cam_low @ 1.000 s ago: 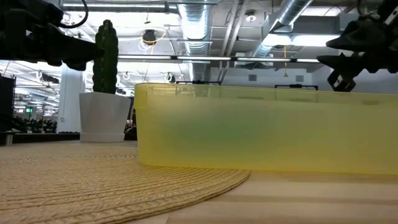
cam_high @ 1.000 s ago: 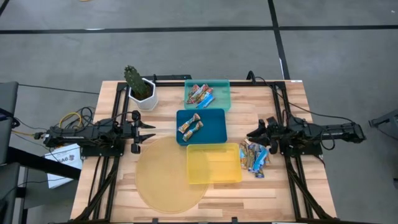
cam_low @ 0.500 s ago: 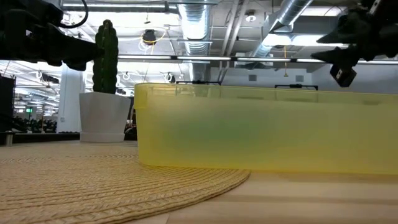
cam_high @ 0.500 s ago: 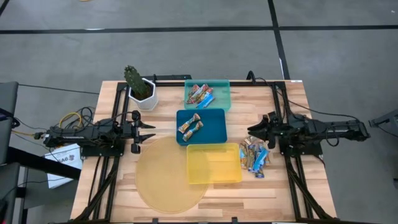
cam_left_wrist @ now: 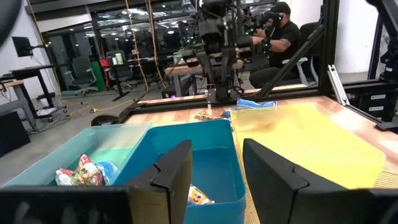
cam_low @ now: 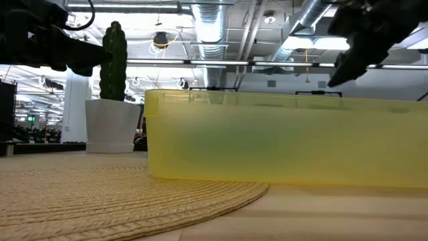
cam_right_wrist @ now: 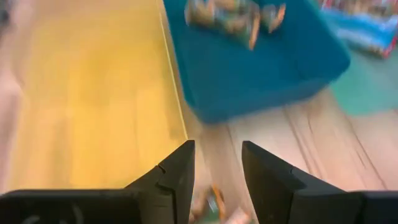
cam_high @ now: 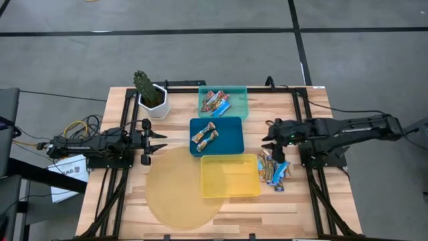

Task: Pick and place Granola Bars by type
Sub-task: Put the yellow granola bar into the blue bin

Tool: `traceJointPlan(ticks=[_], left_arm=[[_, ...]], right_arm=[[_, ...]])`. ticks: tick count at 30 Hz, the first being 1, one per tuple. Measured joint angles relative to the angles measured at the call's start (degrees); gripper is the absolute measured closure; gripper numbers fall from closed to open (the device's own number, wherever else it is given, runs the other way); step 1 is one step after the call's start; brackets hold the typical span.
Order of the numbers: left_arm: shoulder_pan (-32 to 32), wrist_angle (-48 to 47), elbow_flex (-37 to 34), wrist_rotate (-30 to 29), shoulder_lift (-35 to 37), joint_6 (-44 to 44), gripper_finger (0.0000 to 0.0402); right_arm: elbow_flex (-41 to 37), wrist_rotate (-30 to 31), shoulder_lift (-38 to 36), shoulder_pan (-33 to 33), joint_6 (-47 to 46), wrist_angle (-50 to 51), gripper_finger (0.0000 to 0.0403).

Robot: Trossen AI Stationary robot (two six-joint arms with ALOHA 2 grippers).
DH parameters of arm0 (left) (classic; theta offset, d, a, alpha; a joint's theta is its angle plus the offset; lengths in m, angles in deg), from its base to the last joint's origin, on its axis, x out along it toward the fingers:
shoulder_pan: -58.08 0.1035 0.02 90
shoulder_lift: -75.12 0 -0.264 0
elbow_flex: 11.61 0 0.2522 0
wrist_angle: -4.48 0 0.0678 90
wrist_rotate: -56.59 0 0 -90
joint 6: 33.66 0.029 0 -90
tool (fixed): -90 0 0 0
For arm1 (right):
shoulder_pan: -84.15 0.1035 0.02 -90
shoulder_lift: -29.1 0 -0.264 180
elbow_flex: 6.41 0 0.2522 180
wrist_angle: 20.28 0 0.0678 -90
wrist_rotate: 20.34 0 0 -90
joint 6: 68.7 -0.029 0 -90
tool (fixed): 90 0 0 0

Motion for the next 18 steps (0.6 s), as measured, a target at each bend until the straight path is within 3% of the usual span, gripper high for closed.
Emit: traceJointPlan(ticks=[9, 14, 18], left_arm=[[0.0, 0.0, 0.0, 0.0, 0.0, 0.0, 0.0264], [0.0, 0.0, 0.0, 0.0, 0.0, 0.3, 0.0264], [0.0, 0.0, 0.0, 0.0, 0.0, 0.6, 0.0264]], right_arm=[[8.0, 0.0, 13.4, 0.0, 0.4, 16.5, 0.0278], [11.9, 0.0, 18.1, 0.0, 4.9, 27.1, 0.0278], [13.0, 1.9, 20.7, 0.0, 10.2, 28.7, 0.0278]])
